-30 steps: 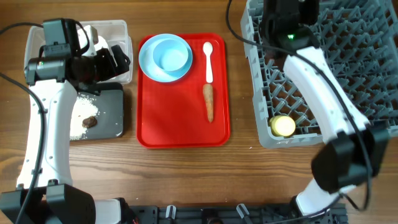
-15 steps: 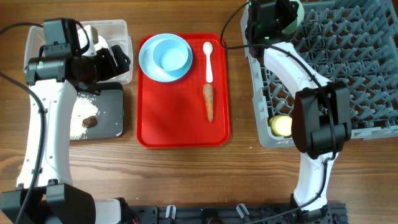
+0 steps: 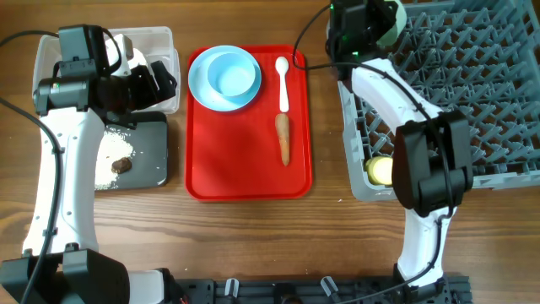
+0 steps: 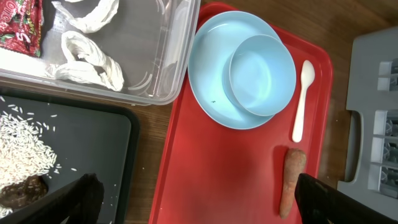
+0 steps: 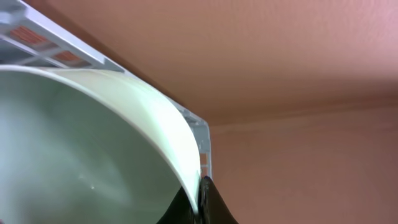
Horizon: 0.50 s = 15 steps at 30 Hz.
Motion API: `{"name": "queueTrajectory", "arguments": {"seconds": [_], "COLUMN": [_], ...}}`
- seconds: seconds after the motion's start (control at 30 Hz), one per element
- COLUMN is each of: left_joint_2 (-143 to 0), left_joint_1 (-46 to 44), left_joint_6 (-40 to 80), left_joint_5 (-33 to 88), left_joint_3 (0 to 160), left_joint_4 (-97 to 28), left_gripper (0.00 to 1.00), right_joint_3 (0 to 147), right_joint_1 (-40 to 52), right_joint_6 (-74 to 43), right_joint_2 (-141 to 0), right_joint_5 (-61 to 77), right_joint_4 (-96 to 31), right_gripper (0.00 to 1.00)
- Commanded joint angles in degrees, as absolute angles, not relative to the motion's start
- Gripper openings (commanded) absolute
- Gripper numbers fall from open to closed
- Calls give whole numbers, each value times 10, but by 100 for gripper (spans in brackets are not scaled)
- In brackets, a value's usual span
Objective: Sort waste into correct bins and load items into the dishwasher rack
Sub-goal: 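Carry the green bowl right and set it upright in the dish rack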
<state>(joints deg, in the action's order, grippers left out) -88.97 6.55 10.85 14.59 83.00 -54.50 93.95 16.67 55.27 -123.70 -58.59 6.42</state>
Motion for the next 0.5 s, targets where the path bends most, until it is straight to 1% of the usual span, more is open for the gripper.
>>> {"name": "queueTrajectory", "arguments": {"seconds": [0.0,0.47], "left_joint_2": [-893,-893], "left_joint_1": [67,67], "left_joint_6": [108,108], "left_joint_5": [142,142], "left_joint_3": [835,835], "left_joint_4": [-545,-545], "left_gripper": [100,100], "right_joint_3": [941,941], "right_joint_1": [170,165], "right_joint_6": [555,553], "right_joint_2": [-1245,-1259], "right_joint_5": [-591,-578], "right_joint_4": [64,64], "right_gripper": [4,4]}}
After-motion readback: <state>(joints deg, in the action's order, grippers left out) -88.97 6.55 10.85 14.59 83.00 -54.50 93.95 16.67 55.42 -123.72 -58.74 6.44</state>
